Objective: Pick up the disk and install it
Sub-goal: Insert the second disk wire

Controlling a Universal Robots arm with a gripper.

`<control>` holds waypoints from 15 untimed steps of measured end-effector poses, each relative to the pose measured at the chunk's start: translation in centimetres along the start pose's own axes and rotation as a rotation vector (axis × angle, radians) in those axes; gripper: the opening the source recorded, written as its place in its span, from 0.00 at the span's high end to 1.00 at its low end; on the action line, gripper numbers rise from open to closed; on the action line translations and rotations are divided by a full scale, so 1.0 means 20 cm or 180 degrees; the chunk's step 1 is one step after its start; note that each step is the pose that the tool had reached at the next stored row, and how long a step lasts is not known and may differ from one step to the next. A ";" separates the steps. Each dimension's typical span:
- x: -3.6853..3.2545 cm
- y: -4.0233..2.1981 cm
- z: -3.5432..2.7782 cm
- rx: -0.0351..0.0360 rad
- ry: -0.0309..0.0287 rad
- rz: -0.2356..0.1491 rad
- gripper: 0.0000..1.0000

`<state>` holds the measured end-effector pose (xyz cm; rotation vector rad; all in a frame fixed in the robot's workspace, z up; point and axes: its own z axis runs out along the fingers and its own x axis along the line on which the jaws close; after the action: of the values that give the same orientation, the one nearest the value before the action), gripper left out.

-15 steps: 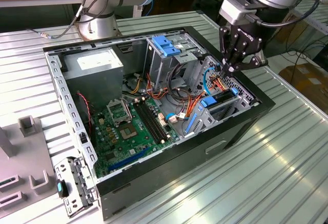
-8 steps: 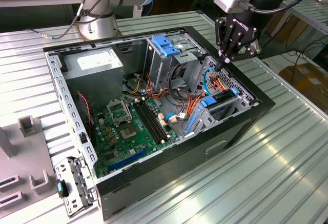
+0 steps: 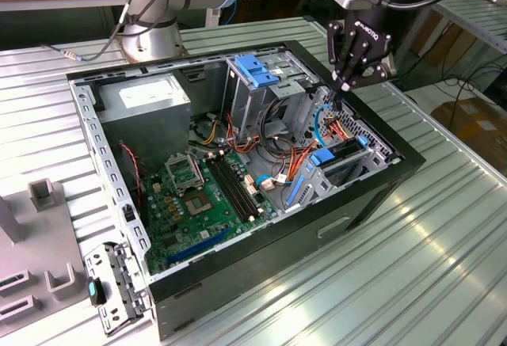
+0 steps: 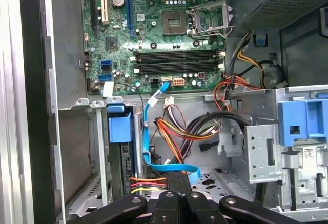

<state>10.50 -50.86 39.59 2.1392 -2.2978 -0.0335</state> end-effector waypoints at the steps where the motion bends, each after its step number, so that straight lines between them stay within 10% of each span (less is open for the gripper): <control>1: -0.012 0.001 -0.004 -0.0002 0.0002 0.0000 0.89; 4: -0.017 0.002 -0.003 -0.0001 0.0022 0.0001 0.89; 6: -0.026 0.002 0.003 0.0003 0.0085 0.0002 0.89; 10: -0.041 0.002 0.028 0.0005 0.0113 0.0002 0.83; 15: -0.084 0.005 0.039 0.0022 0.0351 0.0006 0.70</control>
<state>10.51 -49.16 38.84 2.0855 -2.2424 0.0905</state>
